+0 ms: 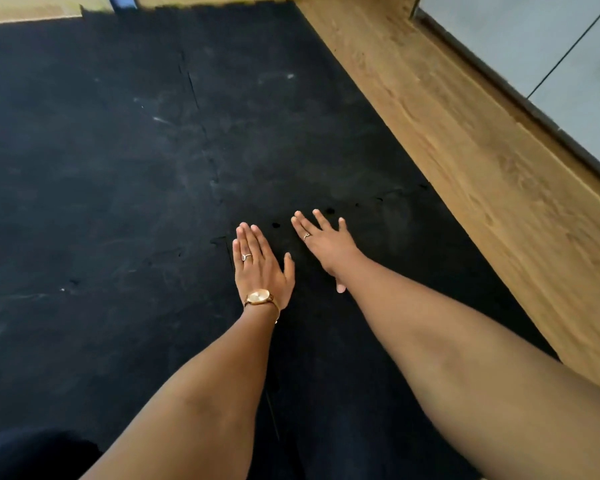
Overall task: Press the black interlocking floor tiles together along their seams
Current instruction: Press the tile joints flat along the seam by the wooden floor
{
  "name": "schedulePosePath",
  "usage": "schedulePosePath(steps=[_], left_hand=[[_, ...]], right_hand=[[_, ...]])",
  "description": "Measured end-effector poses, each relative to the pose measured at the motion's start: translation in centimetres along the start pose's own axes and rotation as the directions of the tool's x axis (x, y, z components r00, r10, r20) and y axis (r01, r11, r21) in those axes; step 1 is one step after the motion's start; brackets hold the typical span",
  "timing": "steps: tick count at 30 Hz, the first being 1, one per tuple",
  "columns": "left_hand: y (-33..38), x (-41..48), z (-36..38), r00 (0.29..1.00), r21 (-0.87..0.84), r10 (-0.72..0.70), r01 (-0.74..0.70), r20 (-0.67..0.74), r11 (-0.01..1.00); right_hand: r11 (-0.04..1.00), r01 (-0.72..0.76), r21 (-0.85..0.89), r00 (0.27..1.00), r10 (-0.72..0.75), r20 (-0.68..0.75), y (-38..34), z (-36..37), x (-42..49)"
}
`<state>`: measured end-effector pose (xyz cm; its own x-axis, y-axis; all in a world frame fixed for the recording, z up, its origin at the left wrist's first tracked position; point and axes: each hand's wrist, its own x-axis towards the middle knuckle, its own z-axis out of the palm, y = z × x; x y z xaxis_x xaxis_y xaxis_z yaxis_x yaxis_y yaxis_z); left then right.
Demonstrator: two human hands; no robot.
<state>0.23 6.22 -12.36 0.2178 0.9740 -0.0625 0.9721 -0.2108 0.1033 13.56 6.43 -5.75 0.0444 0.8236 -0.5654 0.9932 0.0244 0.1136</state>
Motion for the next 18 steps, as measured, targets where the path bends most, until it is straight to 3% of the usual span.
schedulePosePath(steps=[5, 9, 18], left_hand=[[-0.1, 0.3, -0.3, 0.999, 0.010, 0.007, -0.008, 0.032, 1.000], [-0.8, 1.3, -0.7, 0.996, 0.040, 0.044, -0.048, 0.082, 0.998], [-1.1, 1.1, 0.2, 0.997, 0.012, 0.079, -0.079, -0.006, 0.997]], right_hand=[[0.998, 0.040, -0.051, 0.999, -0.040, 0.004, 0.1, -0.2, 0.9], [0.999, 0.054, -0.003, 0.994, -0.053, 0.093, 0.0, -0.9, 2.1], [0.996, 0.039, 0.078, 0.998, -0.043, 0.044, 0.5, -0.1, 2.7]])
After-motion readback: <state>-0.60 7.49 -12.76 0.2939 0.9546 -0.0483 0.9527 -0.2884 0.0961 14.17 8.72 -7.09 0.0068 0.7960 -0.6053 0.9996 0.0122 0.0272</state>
